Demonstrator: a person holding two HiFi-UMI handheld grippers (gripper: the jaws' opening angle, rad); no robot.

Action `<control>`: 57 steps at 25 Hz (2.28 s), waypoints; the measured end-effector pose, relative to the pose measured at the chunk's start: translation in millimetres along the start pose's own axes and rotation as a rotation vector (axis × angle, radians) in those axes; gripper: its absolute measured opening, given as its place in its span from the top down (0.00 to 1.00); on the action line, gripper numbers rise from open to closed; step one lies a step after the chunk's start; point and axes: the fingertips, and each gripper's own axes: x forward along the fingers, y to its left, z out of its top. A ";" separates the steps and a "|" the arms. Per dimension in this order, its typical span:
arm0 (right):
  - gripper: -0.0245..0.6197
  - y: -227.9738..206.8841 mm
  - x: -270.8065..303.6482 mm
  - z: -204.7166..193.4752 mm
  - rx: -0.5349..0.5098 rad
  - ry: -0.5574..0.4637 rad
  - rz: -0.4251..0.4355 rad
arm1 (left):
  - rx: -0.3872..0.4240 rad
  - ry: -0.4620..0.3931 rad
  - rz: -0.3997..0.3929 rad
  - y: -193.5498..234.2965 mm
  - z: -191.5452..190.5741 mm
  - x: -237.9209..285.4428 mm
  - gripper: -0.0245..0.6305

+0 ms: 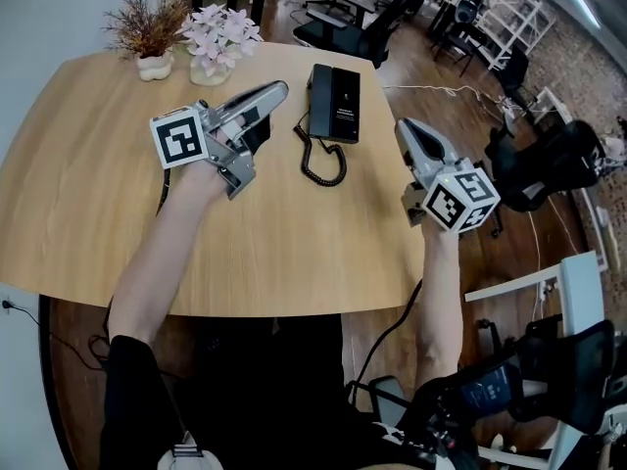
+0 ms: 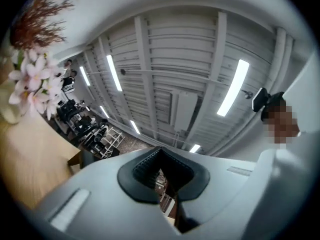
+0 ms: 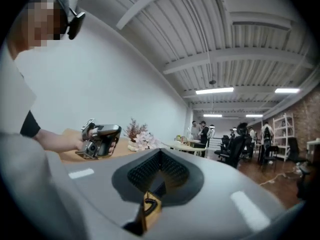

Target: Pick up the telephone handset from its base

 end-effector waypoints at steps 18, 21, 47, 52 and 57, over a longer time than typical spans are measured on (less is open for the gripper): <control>0.96 -67.5 86.1 -84.7 0.278 -0.109 -0.034 | -0.200 0.160 0.262 155.6 -66.2 17.4 0.96; 0.96 -68.5 81.2 -85.6 0.263 -0.115 -0.038 | -0.234 0.168 0.286 169.0 -72.4 26.7 0.91; 0.66 -58.2 86.7 -84.2 0.269 -0.116 0.018 | -0.523 0.487 0.357 227.6 -113.9 69.1 0.51; 0.66 -60.2 86.9 -85.3 0.319 -0.123 0.024 | -0.574 0.491 0.368 228.1 -118.1 70.0 0.59; 0.66 -59.9 87.9 -87.2 0.340 -0.119 0.028 | -0.571 0.606 0.383 227.1 -129.6 65.3 0.64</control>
